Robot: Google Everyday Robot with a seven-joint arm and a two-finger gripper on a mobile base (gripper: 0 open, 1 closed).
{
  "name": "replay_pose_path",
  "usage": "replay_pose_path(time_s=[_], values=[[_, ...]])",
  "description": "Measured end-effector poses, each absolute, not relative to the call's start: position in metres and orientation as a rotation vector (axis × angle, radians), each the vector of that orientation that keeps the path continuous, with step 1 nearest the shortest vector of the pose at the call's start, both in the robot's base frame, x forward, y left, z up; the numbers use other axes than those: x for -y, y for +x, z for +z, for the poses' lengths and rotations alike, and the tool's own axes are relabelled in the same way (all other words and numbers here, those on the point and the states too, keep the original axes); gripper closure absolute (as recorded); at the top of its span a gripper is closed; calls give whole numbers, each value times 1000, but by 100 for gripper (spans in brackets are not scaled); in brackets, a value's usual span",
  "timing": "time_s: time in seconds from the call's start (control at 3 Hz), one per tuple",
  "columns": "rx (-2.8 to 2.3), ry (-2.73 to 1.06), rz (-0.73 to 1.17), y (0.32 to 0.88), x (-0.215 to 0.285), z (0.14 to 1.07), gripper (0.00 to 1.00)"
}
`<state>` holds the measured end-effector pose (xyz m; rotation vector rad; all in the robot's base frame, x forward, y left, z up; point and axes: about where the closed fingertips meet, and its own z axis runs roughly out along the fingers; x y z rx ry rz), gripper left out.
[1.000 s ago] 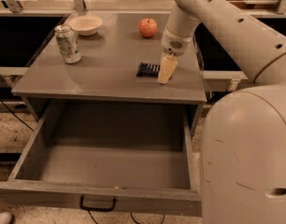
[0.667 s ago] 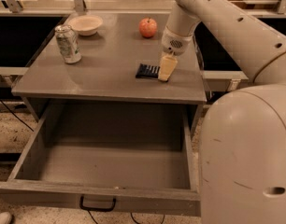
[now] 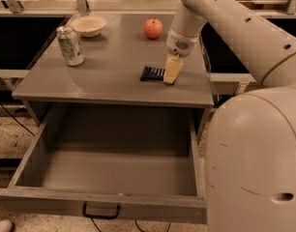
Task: Place rxbar blueberry into top drawer
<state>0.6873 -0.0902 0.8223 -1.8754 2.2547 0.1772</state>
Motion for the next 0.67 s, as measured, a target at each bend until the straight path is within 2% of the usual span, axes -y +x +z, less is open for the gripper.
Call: replay_pose_path(time_s=[0.33, 0.67], values=[[-2254, -1875, 177, 687, 90, 823, 100], [-2188, -1806, 59, 663, 104, 874, 100]])
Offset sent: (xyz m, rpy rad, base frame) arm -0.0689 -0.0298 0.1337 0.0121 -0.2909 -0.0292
